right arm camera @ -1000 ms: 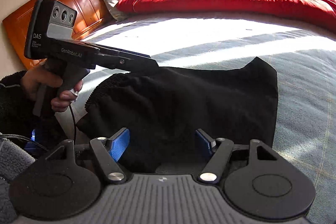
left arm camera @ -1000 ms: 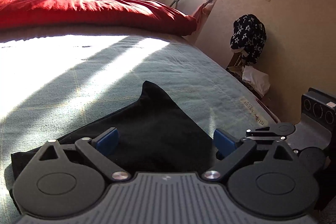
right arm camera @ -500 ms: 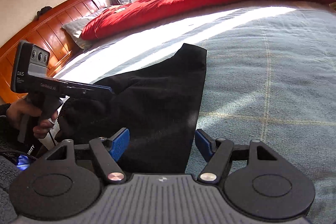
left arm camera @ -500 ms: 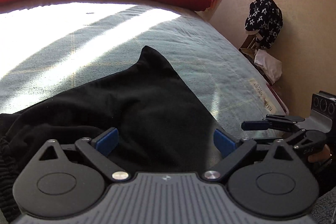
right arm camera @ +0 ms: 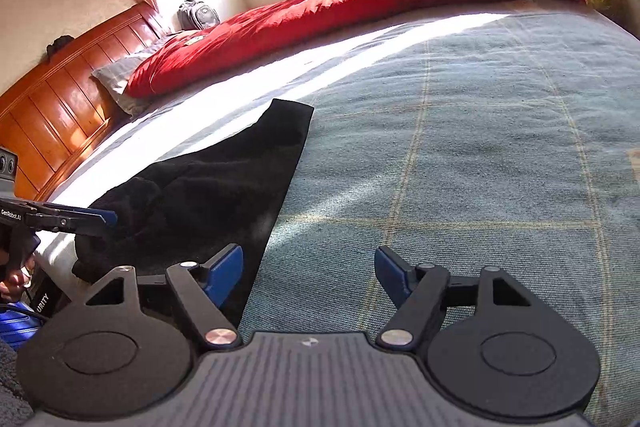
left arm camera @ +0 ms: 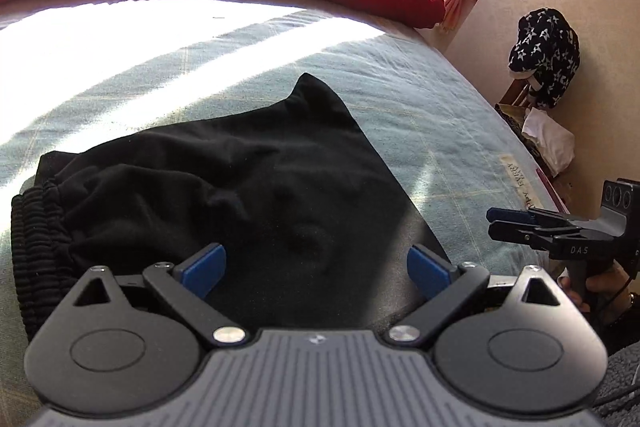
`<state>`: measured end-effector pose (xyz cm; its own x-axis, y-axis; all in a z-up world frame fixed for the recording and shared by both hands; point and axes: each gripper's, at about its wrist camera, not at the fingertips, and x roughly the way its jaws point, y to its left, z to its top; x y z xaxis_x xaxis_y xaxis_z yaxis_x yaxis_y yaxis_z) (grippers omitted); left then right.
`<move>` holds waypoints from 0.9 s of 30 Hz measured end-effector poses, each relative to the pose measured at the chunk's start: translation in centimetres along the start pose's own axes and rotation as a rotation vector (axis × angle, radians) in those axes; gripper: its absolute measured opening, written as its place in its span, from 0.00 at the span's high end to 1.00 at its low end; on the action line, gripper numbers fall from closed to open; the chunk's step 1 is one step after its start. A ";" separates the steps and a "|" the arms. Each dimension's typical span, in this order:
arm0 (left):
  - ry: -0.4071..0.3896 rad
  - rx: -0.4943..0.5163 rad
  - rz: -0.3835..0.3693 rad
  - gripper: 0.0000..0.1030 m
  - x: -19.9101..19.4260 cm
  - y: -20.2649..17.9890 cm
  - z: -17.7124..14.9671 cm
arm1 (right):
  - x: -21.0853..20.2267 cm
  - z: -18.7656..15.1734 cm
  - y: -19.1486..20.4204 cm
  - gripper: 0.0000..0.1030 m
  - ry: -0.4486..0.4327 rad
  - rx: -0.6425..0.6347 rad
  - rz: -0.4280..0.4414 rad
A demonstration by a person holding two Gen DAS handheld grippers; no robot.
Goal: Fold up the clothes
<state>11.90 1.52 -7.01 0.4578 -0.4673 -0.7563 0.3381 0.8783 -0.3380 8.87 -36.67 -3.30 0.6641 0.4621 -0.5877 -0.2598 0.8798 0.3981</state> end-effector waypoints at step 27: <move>-0.070 -0.041 -0.048 0.05 -0.6 -3.3 -0.3 | -0.4 -1.3 1.0 0.24 0.009 -0.007 0.026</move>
<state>10.28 -1.08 -5.64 0.4985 -0.5132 -0.6986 0.3274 0.8577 -0.3965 7.45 -35.84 -3.63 0.6505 0.4859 -0.5837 -0.2818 0.8681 0.4087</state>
